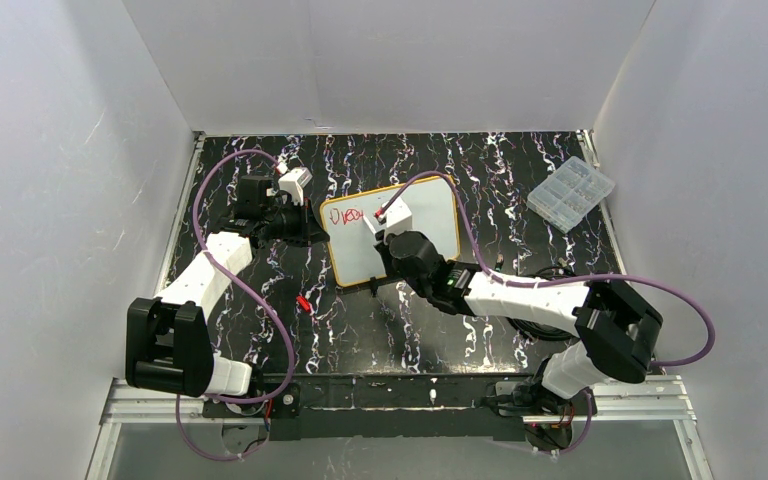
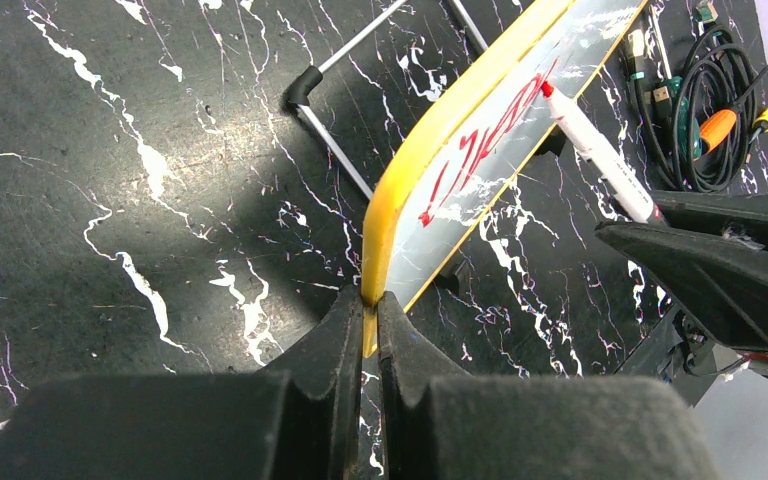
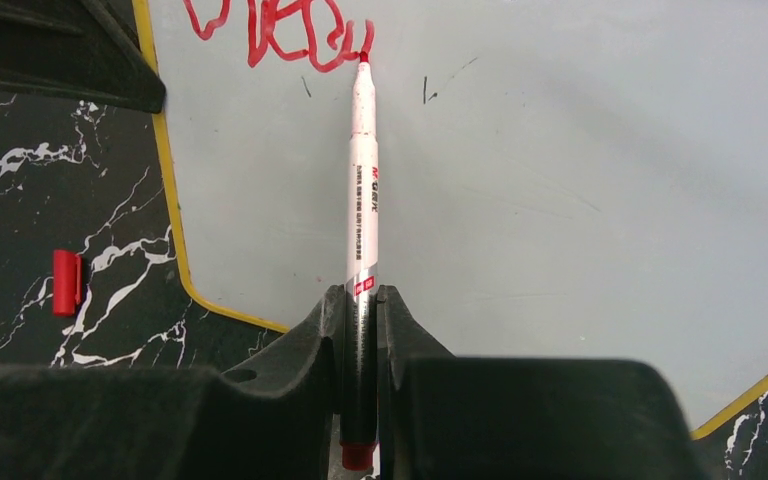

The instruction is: Write a sentence on the whiteboard

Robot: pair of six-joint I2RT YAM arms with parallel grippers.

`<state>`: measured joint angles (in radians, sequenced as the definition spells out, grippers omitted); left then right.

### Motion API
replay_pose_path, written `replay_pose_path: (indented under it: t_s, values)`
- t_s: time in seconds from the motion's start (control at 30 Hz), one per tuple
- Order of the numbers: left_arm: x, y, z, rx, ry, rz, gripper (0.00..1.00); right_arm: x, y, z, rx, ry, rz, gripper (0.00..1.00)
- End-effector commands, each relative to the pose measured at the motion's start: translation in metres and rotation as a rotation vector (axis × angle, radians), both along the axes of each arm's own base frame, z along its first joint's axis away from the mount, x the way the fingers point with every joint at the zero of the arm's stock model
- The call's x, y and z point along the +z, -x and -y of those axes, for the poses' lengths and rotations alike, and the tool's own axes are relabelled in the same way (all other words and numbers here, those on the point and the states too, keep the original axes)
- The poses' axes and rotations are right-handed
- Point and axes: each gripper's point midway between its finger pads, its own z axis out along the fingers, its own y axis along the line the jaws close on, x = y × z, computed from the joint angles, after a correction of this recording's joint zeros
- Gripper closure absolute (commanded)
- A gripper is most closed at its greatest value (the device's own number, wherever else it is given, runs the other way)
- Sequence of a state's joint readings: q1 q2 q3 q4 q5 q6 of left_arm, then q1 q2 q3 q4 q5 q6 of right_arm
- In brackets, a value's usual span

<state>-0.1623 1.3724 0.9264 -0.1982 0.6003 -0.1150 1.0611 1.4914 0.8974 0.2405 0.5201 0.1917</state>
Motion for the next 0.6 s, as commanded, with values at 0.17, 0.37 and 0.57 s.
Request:
replay_pose_path:
  t_s: [0.17,0.37,0.57]
  values:
    - [0.013,0.013,0.008,-0.048,0.022,0.003,1.0,-0.001,0.003,0.002,-0.021,-0.025,-0.008,0.99]
    - [0.013,0.013,0.008,-0.049,0.023,0.003,1.0,0.013,-0.006,-0.001,-0.048,-0.046,0.033,0.99]
    - [0.013,0.013,0.008,-0.05,0.024,0.003,1.0,0.025,-0.013,-0.005,-0.059,-0.05,0.067,0.99]
